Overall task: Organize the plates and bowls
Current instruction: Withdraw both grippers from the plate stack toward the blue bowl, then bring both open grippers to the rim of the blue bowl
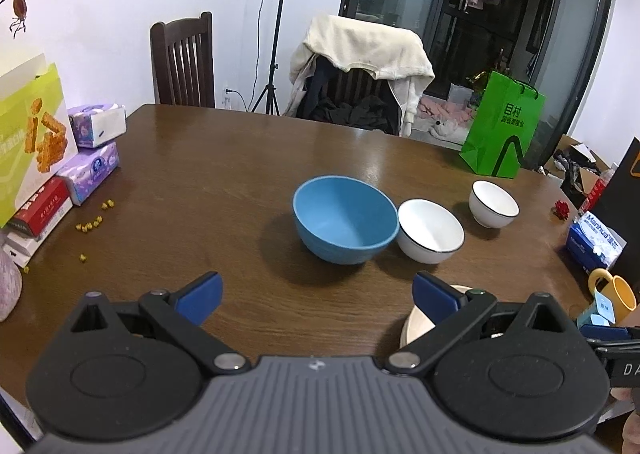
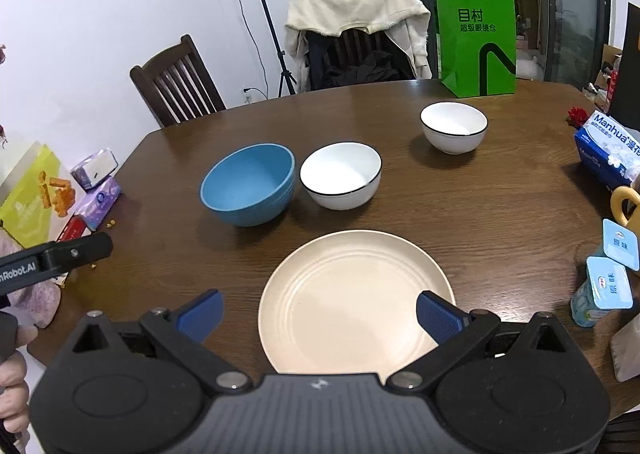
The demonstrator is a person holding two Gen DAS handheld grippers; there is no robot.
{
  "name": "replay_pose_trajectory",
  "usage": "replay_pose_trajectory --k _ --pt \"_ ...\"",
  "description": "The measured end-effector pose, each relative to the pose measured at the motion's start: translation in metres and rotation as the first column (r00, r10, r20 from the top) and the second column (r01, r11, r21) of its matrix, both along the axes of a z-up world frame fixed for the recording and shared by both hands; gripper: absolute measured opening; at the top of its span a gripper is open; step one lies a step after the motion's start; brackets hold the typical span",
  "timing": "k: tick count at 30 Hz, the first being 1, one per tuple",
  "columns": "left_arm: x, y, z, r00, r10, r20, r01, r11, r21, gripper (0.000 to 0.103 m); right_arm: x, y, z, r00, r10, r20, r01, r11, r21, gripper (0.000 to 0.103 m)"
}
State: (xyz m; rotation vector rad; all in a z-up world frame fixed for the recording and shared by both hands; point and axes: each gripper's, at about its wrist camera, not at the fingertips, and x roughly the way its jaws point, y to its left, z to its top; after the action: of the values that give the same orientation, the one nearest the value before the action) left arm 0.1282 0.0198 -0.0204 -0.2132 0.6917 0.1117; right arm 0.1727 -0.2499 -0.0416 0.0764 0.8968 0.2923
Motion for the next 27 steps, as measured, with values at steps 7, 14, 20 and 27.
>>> replay_pose_trajectory --k 7,14,20,27 --pt "0.019 0.020 0.004 1.000 -0.008 0.020 0.008 1.000 -0.015 0.103 0.018 0.023 0.006 1.000 0.006 0.004 -0.006 1.000 -0.016 0.103" --pt "0.044 0.034 0.005 1.000 -0.021 0.008 0.021 1.000 -0.011 0.103 0.038 0.040 0.005 1.000 0.019 -0.017 -0.019 1.000 0.004 0.103" --pt "0.066 0.044 -0.001 0.999 -0.030 -0.021 0.030 0.999 -0.018 0.103 0.058 0.048 -0.002 0.999 0.022 -0.046 -0.020 0.999 0.034 0.103" --pt "0.089 0.052 -0.012 0.997 -0.045 -0.064 0.043 0.999 -0.030 0.103 0.080 0.048 -0.015 0.995 -0.008 -0.095 0.013 0.999 0.051 0.103"
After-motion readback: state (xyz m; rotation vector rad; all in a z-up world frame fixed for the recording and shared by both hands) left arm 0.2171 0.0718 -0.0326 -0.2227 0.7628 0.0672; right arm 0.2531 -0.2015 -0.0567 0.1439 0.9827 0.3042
